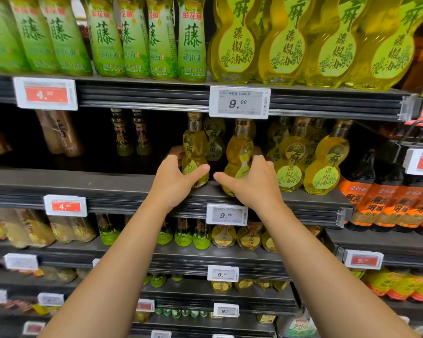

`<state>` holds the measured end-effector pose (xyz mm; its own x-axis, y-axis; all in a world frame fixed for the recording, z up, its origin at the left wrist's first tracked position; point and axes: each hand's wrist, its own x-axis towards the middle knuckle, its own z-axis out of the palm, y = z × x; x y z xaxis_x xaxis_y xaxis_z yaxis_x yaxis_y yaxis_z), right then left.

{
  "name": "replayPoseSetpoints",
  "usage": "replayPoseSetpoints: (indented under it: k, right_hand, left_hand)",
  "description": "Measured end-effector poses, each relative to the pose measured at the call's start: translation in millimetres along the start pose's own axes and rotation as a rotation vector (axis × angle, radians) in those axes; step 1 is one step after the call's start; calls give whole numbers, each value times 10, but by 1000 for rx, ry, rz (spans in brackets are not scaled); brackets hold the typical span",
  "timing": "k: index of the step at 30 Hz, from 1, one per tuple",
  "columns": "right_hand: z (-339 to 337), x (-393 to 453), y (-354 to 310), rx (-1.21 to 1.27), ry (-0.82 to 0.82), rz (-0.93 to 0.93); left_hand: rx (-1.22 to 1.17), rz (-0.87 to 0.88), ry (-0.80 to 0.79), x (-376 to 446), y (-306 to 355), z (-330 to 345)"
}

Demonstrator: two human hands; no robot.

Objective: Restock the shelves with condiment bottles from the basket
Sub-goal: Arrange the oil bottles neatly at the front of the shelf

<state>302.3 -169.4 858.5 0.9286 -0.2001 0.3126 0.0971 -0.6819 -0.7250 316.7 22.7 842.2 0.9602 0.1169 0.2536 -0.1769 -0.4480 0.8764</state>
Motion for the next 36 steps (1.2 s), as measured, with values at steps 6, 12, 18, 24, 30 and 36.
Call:
replayPoseSetpoints:
  k: [6,12,18,24,30,36]
  right_hand:
    - [-41,-17,140,137,-43,-62]
    - [11,15,203,191,-84,-12]
    - [-9,114,169,138,-95,6]
    - [-187,170,114,4,-183,-20]
    - [-495,-126,166,-123,-156,-223]
    - [-1084,-195,733,36,338,-85]
  left_hand:
    - [-9,106,-12,-14,24,10]
    - [-28,84,-71,33,-67,-3]
    - [133,163,-37,30,29,134]
    - [165,193,-38,45,33,177]
    - [59,124,-86,135,-14,131]
    - [-5,59,-178,205,123,61]
